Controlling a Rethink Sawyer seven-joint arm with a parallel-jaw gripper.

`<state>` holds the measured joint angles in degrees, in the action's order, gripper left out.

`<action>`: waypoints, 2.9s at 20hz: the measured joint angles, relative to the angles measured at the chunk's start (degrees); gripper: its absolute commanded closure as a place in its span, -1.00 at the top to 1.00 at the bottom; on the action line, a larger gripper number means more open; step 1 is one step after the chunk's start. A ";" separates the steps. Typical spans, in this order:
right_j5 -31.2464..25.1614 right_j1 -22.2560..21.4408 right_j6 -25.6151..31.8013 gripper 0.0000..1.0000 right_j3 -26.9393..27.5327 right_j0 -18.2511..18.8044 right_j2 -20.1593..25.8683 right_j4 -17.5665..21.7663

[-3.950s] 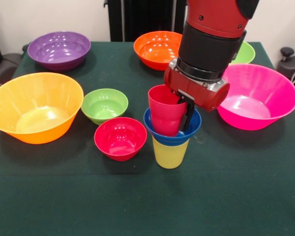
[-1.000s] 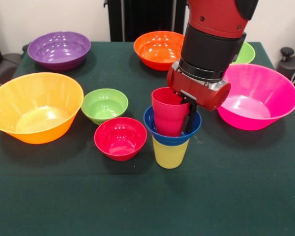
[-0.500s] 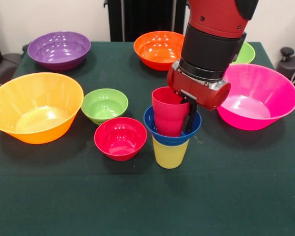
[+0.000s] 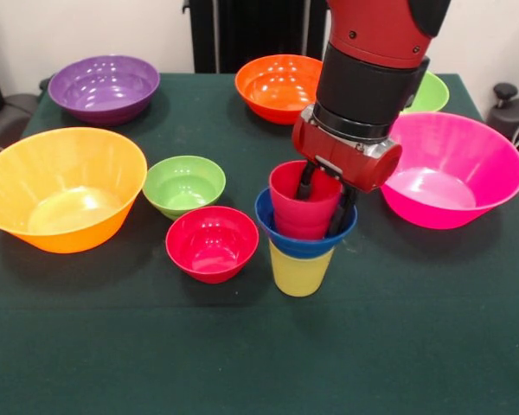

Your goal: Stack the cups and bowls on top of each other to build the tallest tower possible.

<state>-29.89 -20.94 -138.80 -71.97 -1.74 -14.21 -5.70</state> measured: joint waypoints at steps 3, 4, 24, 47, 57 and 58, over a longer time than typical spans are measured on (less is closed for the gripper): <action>0.00 -0.01 0.00 1.00 0.00 0.00 -0.04 -0.04; 0.00 -0.01 0.00 1.00 0.00 0.00 -0.06 -0.04; -0.01 -2.01 0.00 1.00 -0.02 0.41 -0.08 -0.95; -0.05 -11.31 0.00 1.00 -0.06 5.38 3.70 -7.31; -2.67 -13.27 0.00 1.00 1.64 6.94 3.72 -7.21; -2.85 -13.24 0.00 1.00 1.91 7.31 3.75 -7.20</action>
<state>-32.74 -34.18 -138.80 -70.05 5.58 -10.45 -12.91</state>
